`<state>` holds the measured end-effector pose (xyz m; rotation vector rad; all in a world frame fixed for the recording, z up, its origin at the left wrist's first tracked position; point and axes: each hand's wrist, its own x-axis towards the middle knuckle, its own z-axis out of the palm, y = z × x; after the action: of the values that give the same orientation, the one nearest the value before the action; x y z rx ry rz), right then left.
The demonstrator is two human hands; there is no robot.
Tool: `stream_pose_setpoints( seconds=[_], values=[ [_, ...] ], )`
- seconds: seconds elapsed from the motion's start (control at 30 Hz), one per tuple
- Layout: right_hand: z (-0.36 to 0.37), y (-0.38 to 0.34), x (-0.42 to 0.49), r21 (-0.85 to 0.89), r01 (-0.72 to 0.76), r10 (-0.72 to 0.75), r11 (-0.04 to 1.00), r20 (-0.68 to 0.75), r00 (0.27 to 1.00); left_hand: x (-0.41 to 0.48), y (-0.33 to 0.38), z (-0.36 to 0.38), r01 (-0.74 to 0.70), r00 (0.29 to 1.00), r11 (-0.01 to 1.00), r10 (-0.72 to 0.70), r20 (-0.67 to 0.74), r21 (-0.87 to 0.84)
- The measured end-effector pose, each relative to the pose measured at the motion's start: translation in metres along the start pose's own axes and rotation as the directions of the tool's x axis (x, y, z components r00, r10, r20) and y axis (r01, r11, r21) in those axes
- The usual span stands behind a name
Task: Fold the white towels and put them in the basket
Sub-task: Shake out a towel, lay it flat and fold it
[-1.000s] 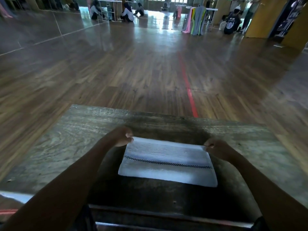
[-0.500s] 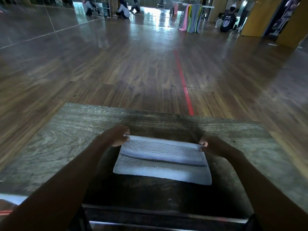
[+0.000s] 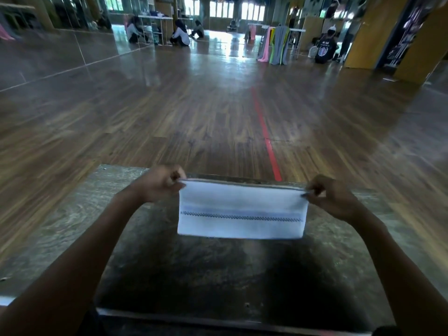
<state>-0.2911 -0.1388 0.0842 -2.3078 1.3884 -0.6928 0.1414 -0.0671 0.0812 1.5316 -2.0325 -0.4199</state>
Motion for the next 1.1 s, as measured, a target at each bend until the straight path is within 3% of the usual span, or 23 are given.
stream_pose_setpoints(
  seconds=[0.07,0.13,0.23,0.33,0.47,0.57,0.67,0.87,1.0,1.1],
  values=[
    [-0.003,-0.008,0.005,-0.081,0.118,-0.134,0.99,-0.23,0.964,0.004,0.003,-0.008,-0.071,0.96,0.985,0.111,-0.258,0.158],
    [-0.002,-0.013,0.007,-0.171,0.181,-0.231,0.968,-0.347,0.909,0.004,0.005,-0.011,-0.052,0.906,0.948,0.177,-0.384,0.315],
    [0.009,-0.005,0.002,-0.255,0.185,-0.252,0.949,-0.26,0.932,-0.006,-0.005,-0.002,-0.086,0.956,0.954,0.16,-0.246,0.287],
    [0.033,0.01,-0.012,-0.315,0.138,-0.139,0.939,0.02,0.99,-0.022,-0.019,0.02,-0.034,0.999,0.959,0.027,0.027,0.282],
    [0.063,0.022,-0.037,-0.509,0.166,0.021,0.845,0.341,0.94,-0.046,-0.016,0.05,-0.035,0.972,0.92,-0.06,0.228,0.39],
    [0.074,0.029,-0.058,-0.502,0.208,-0.028,0.839,0.343,0.939,-0.07,-0.011,0.061,-0.087,0.957,0.921,-0.028,0.288,0.379],
    [0.081,0.034,-0.081,-0.439,0.215,-0.109,0.872,0.254,0.961,-0.097,-0.01,0.068,-0.054,0.956,0.945,-0.045,0.289,0.324],
    [0.083,0.018,-0.127,-0.413,0.152,-0.059,0.898,0.228,0.972,-0.146,0.0,0.078,0.014,0.983,0.976,-0.053,0.176,0.216],
    [0.077,0.011,-0.148,-0.403,0.164,-0.052,0.9,0.275,0.96,-0.174,0.009,0.089,-0.057,0.997,0.95,0.037,0.072,0.308],
    [0.077,0.002,-0.149,-0.456,0.217,-0.169,0.863,0.145,0.975,-0.176,0.019,0.102,-0.068,0.994,0.934,0.095,-0.058,0.352]
  ],
)
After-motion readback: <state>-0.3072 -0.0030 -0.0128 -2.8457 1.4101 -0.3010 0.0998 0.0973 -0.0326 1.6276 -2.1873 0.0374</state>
